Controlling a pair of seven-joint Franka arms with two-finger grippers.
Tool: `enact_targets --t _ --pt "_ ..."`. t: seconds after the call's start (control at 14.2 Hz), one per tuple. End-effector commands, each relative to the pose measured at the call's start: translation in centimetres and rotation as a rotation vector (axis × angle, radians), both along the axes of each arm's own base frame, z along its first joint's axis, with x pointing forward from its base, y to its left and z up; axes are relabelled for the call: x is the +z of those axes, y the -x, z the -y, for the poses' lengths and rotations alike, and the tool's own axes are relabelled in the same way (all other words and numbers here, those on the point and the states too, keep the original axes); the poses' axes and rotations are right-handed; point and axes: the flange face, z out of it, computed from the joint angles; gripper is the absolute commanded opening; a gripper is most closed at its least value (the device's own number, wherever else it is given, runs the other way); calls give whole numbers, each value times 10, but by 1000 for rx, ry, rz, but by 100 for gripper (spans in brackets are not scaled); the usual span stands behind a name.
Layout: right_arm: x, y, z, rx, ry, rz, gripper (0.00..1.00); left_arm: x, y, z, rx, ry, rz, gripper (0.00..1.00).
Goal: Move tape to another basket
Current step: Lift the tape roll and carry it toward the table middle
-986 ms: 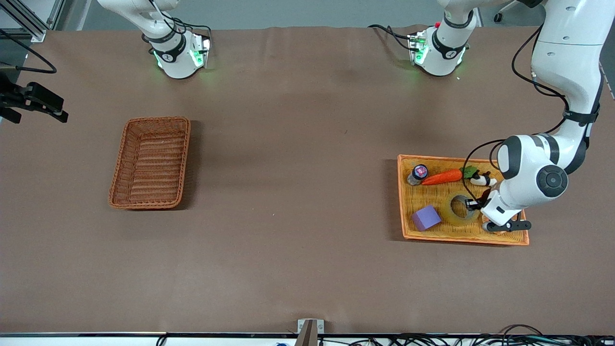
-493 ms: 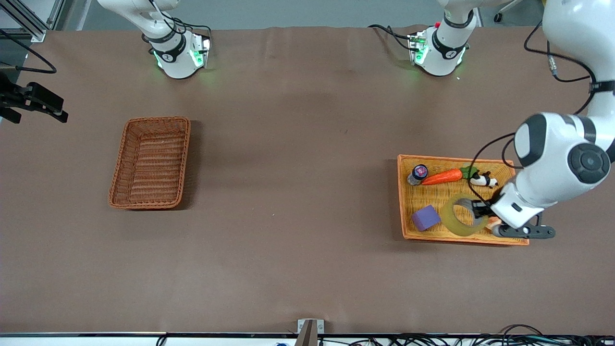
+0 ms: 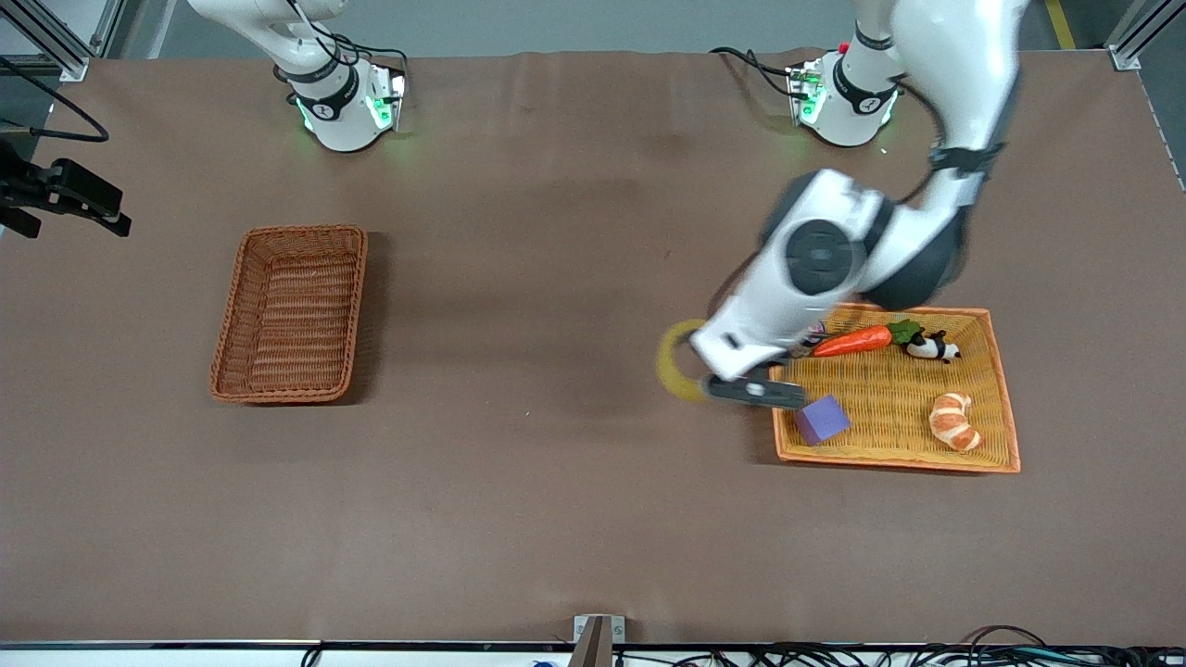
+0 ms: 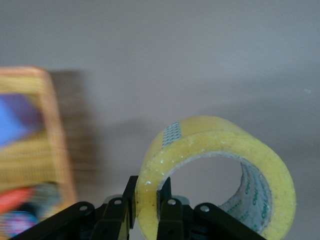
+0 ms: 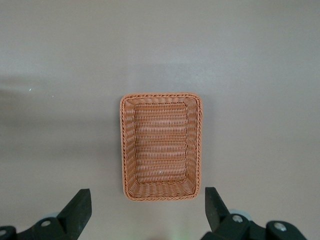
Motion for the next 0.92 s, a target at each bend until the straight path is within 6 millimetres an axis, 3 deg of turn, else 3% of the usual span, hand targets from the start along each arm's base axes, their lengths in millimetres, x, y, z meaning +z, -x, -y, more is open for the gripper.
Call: enact_targets --t 0.0,0.14,0.21,0.42,0.49,0.56,0.63,0.7,0.77,0.85 --pt "-1 2 6 5 -19 -5 100 -35 16 86 71 21 -4 0" --pt "-2 2 2 12 -16 -12 100 -71 43 136 112 73 14 0" --pt "-2 2 1 17 -14 -10 100 -89 52 149 124 89 17 0" --pt "-2 2 -2 63 -18 -11 100 -128 74 171 105 99 6 2" --pt "-2 2 -4 68 -20 -8 100 -131 74 172 107 102 7 10" --pt "-1 1 -6 71 -21 -5 100 -134 75 172 106 103 5 29" --pt "-3 -1 -10 70 -36 -3 100 -136 75 172 105 102 7 73" --pt "-4 -1 -23 81 -69 -6 100 -132 77 175 100 108 14 100" --pt "-13 -5 -35 70 -85 -24 100 -124 72 171 104 108 23 100" --pt "-27 -12 -53 41 -93 -49 100 -101 57 159 118 99 58 100"
